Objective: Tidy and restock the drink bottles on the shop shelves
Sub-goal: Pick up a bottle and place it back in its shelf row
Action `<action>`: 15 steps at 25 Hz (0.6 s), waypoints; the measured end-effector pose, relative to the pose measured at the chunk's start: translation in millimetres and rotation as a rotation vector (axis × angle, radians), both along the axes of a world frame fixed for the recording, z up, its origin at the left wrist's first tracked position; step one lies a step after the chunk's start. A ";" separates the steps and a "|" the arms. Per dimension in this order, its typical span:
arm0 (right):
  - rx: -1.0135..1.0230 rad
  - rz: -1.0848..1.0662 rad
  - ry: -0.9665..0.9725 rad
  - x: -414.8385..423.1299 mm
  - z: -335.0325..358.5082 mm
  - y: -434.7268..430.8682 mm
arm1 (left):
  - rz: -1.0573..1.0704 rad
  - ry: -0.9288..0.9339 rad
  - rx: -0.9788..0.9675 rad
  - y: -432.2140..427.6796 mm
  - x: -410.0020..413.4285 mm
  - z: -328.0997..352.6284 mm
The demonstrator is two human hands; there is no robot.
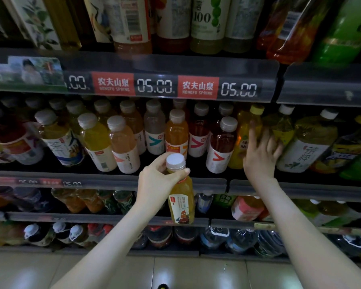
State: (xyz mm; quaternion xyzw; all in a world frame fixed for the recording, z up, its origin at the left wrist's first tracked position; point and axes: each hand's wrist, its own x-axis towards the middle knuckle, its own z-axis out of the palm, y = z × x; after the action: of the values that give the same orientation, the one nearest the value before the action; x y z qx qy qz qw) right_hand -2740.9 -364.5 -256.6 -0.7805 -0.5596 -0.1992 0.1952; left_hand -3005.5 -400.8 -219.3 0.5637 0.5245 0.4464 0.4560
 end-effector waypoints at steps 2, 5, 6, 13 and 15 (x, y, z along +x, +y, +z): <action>0.019 0.005 0.099 -11.2 4.9 -11.4 | -0.010 -0.032 -0.027 1.8 -7.0 0.6; 0.090 0.291 0.658 -55.4 11.8 -58.3 | -0.031 -0.094 -0.072 2.4 -13.7 6.6; -0.002 0.422 0.884 -77.4 17.1 -78.1 | -0.054 -0.103 -0.072 0.9 -13.2 13.3; -0.162 0.408 1.201 -120.2 53.4 -156.4 | -0.297 -0.059 0.004 -34.8 24.7 75.4; -0.094 0.354 1.261 -99.5 73.6 -181.4 | -0.498 -0.101 -0.010 -52.0 38.0 88.7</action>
State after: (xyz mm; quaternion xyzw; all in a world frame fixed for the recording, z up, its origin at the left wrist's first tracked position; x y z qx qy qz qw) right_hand -2840.4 -545.9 -183.1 -0.6514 -0.4658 0.3563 0.4814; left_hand -2967.4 -452.8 -130.6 0.6502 0.3482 0.3454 0.5802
